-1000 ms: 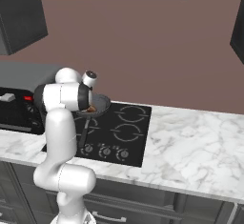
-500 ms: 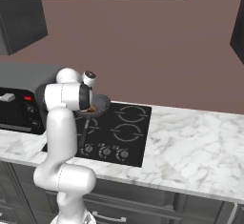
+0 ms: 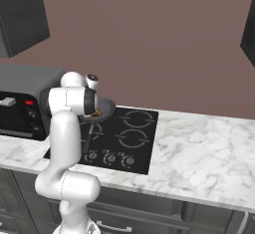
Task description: Take the chicken drumsticks from the pan and place one on each plate on the dining counter.
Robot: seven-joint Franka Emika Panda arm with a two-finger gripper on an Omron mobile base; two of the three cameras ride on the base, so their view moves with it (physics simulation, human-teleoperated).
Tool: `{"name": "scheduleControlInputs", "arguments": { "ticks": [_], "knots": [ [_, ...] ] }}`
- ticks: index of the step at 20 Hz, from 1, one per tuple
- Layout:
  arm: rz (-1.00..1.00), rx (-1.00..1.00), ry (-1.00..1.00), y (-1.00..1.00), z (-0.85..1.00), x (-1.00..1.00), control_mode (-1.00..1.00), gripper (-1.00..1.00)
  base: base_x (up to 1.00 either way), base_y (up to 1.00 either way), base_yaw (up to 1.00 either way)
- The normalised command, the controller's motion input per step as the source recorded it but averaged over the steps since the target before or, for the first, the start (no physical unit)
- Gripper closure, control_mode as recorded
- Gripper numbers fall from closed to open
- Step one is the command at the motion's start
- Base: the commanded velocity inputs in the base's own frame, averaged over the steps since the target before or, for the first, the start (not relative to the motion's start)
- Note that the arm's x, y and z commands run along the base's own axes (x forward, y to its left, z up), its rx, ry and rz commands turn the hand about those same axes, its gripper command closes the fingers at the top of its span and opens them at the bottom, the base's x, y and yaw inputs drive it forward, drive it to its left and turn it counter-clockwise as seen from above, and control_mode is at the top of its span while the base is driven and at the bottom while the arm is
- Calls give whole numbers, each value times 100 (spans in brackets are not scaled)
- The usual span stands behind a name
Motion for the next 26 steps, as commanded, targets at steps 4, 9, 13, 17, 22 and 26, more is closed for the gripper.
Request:
{"name": "scheduleControlInputs", "arguments": {
  "ticks": [4, 9, 13, 17, 22, 26],
  "knots": [
    [0, -5, 6, 0, -7, 25, -100, -100, 0, 0, 0],
    [0, -2, 7, 3, -11, 26, -100, 100, 0, 0, 0],
    [0, 0, 0, 0, -12, 3, -100, 100, 0, 0, 0],
    [0, 0, 0, -4, -3, -1, -100, 100, 0, 0, 0],
    [0, 0, 0, -8, 6, -13, -100, 100, 0, 0, 0],
    [0, -2, 0, -11, 60, -18, -100, 100, 0, 0, 0]
  ]
}}
